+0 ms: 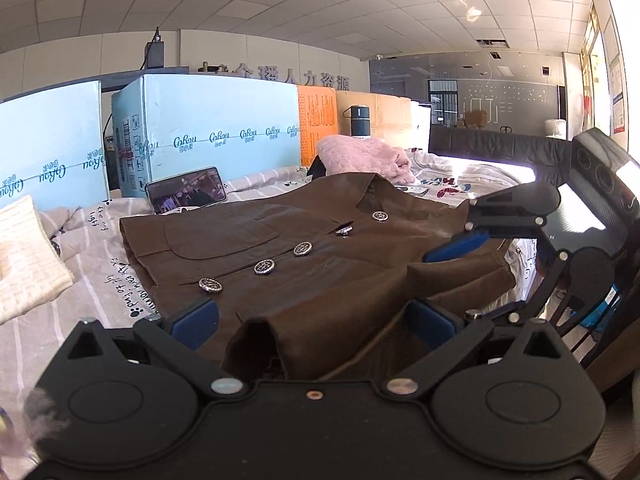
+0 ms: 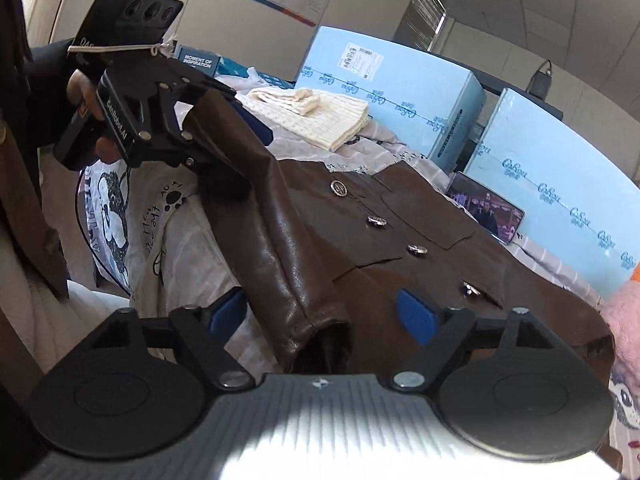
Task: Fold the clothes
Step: 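Grasp the jacket's side edge with the right gripper and lift it toward the left gripper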
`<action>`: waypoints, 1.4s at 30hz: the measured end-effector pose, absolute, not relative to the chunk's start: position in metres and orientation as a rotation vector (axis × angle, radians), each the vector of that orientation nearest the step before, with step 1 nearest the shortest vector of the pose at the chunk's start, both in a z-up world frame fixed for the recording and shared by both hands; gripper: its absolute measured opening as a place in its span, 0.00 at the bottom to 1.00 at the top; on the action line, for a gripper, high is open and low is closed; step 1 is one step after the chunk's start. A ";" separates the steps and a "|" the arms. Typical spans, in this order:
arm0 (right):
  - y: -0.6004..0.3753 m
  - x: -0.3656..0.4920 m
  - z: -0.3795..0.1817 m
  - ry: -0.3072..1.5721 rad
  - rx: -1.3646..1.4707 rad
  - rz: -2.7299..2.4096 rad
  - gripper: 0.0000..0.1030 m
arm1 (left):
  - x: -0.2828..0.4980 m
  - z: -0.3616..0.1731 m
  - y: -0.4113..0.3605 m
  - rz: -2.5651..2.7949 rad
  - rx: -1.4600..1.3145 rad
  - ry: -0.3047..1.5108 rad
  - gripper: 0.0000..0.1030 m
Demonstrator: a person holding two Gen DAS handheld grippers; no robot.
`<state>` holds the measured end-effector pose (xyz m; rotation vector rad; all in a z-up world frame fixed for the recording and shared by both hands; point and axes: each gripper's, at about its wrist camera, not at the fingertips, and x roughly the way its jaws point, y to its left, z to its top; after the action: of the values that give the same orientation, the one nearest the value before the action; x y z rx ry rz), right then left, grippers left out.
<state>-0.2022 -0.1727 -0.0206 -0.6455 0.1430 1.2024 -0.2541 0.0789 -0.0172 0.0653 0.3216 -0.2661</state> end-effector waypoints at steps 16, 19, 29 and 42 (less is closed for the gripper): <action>-0.181 -0.169 0.025 0.056 -0.442 1.246 0.11 | -0.254 0.006 0.098 -0.430 0.119 0.254 1.00; -0.183 -0.157 0.030 0.090 -0.376 1.254 0.11 | -0.254 0.009 0.093 -0.393 0.210 0.232 1.00; -0.186 -0.132 0.036 0.180 -0.229 1.270 0.11 | -0.248 -0.008 0.074 -0.257 0.557 0.216 1.00; -0.189 -0.115 0.027 0.271 -0.073 1.247 0.11 | -0.248 -0.012 0.094 -0.158 0.617 0.237 1.00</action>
<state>-0.1154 -0.1894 0.0270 -0.0728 0.2709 1.2474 -0.2479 0.0944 -0.0118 0.6166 0.2365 -0.1575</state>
